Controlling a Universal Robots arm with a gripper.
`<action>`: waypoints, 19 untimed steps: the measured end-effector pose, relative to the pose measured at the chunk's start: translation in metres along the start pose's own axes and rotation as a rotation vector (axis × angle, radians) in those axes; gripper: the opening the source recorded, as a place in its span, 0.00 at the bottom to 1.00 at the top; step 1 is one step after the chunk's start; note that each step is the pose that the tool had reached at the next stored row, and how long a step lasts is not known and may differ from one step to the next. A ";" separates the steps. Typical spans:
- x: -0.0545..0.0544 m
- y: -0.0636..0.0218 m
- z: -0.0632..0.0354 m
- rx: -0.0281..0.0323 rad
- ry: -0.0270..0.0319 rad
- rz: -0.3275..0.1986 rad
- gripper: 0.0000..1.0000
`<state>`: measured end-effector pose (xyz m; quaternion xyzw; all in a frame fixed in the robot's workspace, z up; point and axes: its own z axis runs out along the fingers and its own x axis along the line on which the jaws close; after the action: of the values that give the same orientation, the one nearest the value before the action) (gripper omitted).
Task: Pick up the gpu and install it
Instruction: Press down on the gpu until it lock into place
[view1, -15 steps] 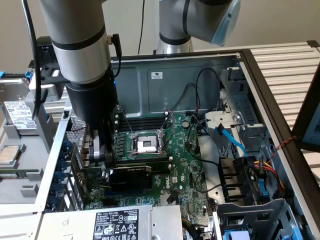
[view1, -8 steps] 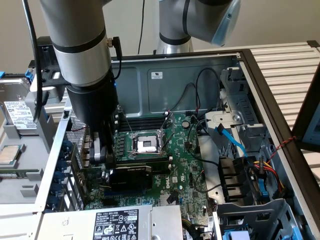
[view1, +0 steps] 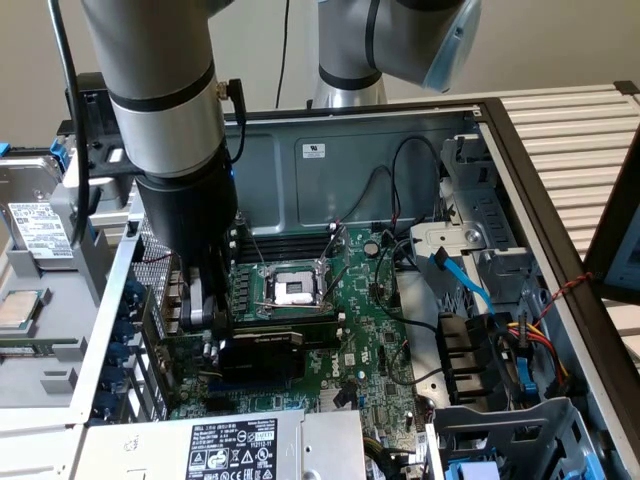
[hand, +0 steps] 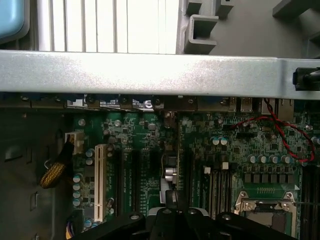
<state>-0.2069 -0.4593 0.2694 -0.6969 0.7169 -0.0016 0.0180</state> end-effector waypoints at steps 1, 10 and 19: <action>0.000 0.0000 0.0003 -0.0006 0.0000 0.000 0.11; 0.000 0.0000 0.0007 -0.0163 -0.0001 0.000 0.11; 0.001 -0.0012 0.0006 -0.0261 0.0004 -0.001 0.11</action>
<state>-0.2057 -0.4606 0.2689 -0.6976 0.7164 0.0076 0.0087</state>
